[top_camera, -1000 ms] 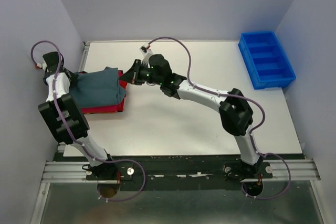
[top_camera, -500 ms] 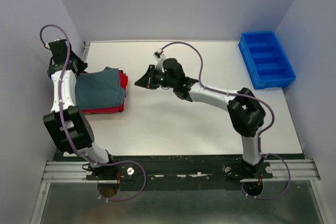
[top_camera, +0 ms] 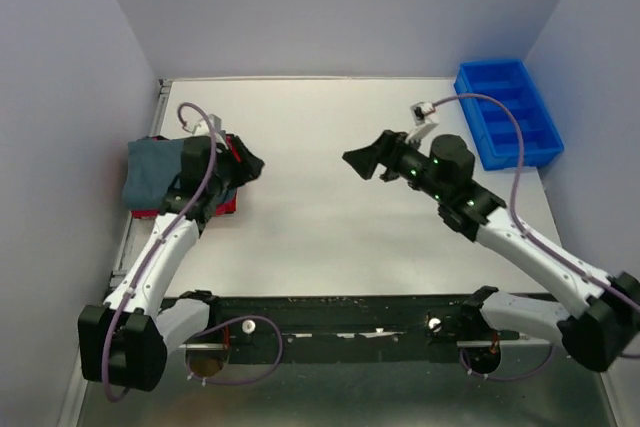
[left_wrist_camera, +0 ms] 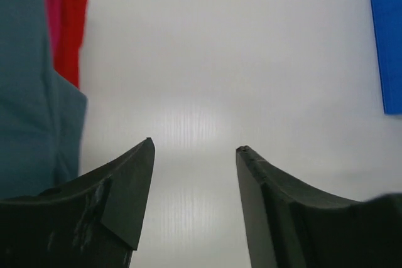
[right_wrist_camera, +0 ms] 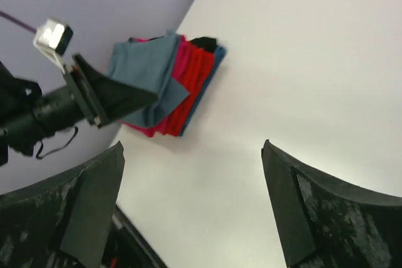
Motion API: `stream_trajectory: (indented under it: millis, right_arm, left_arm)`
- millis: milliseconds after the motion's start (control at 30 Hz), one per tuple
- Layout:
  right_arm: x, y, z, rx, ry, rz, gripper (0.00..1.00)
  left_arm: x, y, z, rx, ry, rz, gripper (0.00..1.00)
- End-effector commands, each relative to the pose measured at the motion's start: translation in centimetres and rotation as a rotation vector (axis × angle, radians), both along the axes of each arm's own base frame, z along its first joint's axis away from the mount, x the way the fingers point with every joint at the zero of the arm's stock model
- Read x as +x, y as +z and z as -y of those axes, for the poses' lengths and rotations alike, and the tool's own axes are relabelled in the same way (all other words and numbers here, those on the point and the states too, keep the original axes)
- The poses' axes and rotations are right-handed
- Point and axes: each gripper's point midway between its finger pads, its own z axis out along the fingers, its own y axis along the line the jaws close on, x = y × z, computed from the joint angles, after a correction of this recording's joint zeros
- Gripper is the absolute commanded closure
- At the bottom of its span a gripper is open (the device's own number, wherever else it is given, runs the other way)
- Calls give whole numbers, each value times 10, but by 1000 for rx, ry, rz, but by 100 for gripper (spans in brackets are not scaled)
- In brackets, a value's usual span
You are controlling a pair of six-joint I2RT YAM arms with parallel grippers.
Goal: Fold and stack the t-shirts
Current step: Smooth out wrinkles on the folded tshirt
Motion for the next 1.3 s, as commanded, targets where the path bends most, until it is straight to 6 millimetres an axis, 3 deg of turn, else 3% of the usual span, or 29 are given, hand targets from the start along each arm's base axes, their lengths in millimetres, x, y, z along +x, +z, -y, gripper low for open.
stream_trajectory:
  millis: [0, 33, 133, 167, 333, 433, 667, 1267]
  right_arm:
    - [-12, -59, 97, -274, -340, -34, 0]
    - [-20, -59, 109, -286, -359, -6, 0]
    - [-37, -76, 143, -310, -452, 10, 0]
    - [-42, -91, 152, -326, -470, 2, 0]
    - [-53, -126, 179, -320, -570, -10, 0]
    - [-51, -142, 185, -319, -606, 10, 0]
    - [-50, -143, 185, -324, -610, -3, 0]
    - [-46, -147, 184, -343, -624, -24, 0]
  left_arm:
    - [-16, -19, 49, -72, -60, 106, 21]
    - [-24, -28, 56, -80, -61, 102, 1]
    - [-35, -41, 79, -55, -84, 165, 1]
    - [-38, -45, 87, -33, -105, 176, 1]
    - [-46, -57, 116, 115, -230, 230, 1]
    - [-54, -60, 130, 123, -314, 264, 1]
    - [-66, -62, 153, 95, -450, 284, 1]
    - [-63, -64, 144, 122, -409, 281, 1]
